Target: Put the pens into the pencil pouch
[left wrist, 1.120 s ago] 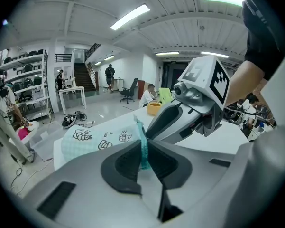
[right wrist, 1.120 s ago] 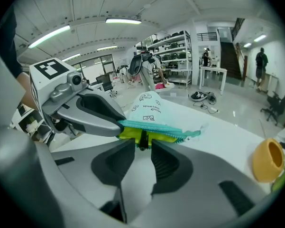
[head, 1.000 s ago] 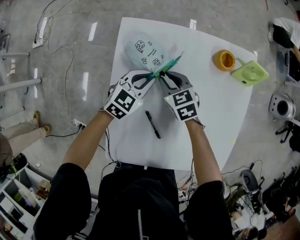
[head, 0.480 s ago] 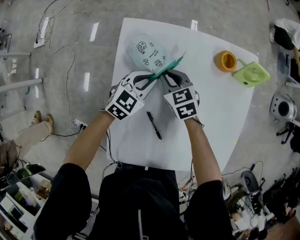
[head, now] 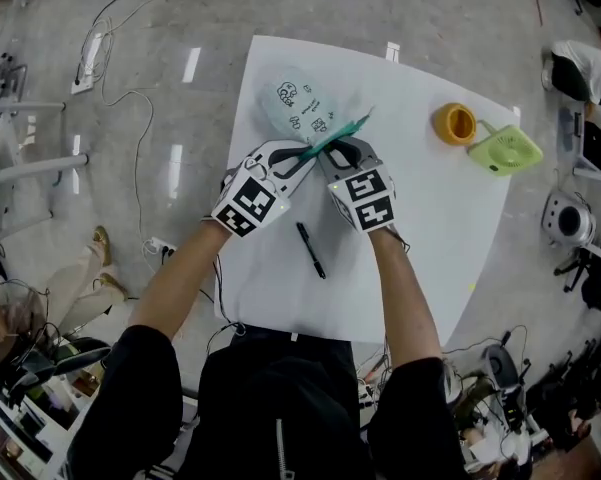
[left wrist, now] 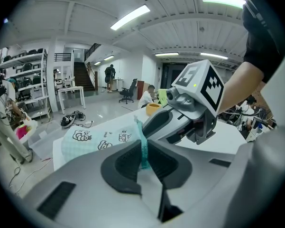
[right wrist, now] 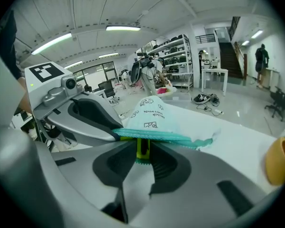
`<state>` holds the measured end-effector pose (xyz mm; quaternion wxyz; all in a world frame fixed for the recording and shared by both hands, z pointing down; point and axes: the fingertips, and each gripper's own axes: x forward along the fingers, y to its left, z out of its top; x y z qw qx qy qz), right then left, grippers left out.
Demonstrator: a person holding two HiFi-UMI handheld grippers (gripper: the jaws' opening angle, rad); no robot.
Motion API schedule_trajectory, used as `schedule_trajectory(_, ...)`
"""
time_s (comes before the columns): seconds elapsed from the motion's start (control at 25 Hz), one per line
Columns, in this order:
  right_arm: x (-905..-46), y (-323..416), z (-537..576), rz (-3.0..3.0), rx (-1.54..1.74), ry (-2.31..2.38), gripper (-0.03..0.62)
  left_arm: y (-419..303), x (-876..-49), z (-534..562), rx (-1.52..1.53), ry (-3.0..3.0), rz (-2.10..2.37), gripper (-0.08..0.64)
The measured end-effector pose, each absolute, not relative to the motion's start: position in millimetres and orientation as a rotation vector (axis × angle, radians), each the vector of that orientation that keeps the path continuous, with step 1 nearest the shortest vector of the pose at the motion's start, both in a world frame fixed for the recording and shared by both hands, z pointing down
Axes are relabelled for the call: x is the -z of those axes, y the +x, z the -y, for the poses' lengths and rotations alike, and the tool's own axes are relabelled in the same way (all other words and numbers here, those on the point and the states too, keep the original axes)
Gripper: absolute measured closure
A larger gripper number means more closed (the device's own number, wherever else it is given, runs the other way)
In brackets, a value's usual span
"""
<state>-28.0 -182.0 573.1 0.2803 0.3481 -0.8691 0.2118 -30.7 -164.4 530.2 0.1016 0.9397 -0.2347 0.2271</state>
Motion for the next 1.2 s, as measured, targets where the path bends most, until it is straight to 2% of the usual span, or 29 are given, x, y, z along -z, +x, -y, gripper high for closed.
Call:
schedule_trajectory(0.16, -570.6, -21.5, 175.5, 2.323, -0.563, 0.96, 0.47, -33.3, -531.8, 165.0, -0.674, 2.767, 0.713, 0.505)
schedule_trajectory(0.8, -522.0, 33.6, 95.0, 2.267, -0.518, 1.13, 0.445, -41.5, -540.8, 165.3, -0.699, 2.713, 0.79, 0.505)
schedule_trajectory(1.2, -524.4, 52.0, 28.9, 2.206, -0.57, 1.19, 0.44, -42.3, -544.9, 165.4, -0.691, 2.684, 0.812, 0.505)
